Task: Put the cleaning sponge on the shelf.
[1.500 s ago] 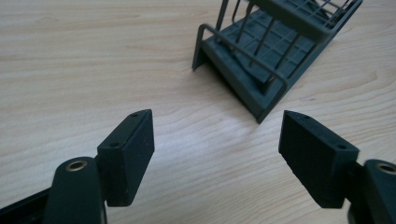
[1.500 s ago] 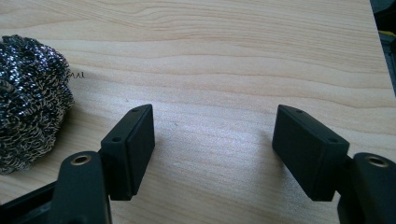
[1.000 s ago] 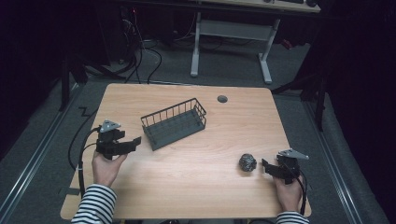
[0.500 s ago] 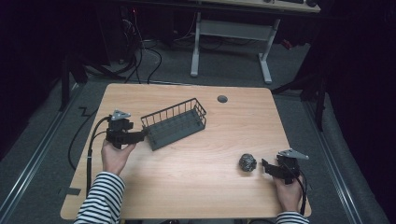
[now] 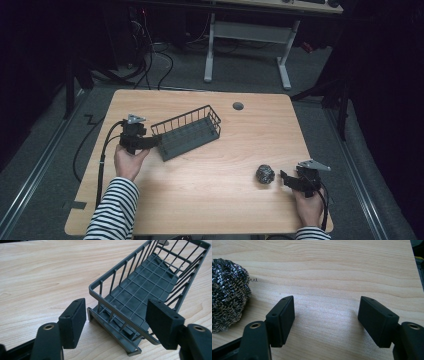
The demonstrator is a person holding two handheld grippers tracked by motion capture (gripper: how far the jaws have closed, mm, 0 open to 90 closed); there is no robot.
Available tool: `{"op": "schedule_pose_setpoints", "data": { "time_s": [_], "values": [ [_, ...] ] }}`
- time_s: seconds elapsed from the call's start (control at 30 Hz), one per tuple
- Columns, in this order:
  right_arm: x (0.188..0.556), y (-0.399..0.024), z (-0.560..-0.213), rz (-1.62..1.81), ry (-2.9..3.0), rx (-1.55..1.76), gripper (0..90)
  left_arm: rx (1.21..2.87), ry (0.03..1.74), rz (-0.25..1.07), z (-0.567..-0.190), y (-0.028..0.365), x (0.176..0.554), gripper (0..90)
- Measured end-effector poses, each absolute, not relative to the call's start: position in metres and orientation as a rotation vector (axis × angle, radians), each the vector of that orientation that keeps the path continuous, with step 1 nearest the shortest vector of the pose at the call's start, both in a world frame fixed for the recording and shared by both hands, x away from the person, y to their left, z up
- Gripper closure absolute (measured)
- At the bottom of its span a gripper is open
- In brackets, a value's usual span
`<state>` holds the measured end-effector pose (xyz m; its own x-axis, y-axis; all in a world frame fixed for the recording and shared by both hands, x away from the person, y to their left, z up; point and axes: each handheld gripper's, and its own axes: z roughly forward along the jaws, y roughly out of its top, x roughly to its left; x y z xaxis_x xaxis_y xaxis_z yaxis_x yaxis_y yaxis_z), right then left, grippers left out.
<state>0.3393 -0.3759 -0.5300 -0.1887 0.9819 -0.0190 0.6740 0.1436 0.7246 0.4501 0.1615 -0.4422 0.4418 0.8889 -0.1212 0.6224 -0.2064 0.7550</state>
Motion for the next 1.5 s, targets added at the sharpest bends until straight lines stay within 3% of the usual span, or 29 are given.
{"op": "schedule_pose_setpoints", "data": {
  "time_s": [0.77,1.5],
  "values": [
    [0.339,-0.375,-0.530,0.810,1.926,1.584,29.7,1.958,1.280,0.432,-0.449,0.153,0.452,47.3],
    [0.339,-0.375,-0.530,0.809,1.926,1.584,29.7,1.963,1.232,0.448,-0.448,0.138,0.438,49.8]
  ]
}}
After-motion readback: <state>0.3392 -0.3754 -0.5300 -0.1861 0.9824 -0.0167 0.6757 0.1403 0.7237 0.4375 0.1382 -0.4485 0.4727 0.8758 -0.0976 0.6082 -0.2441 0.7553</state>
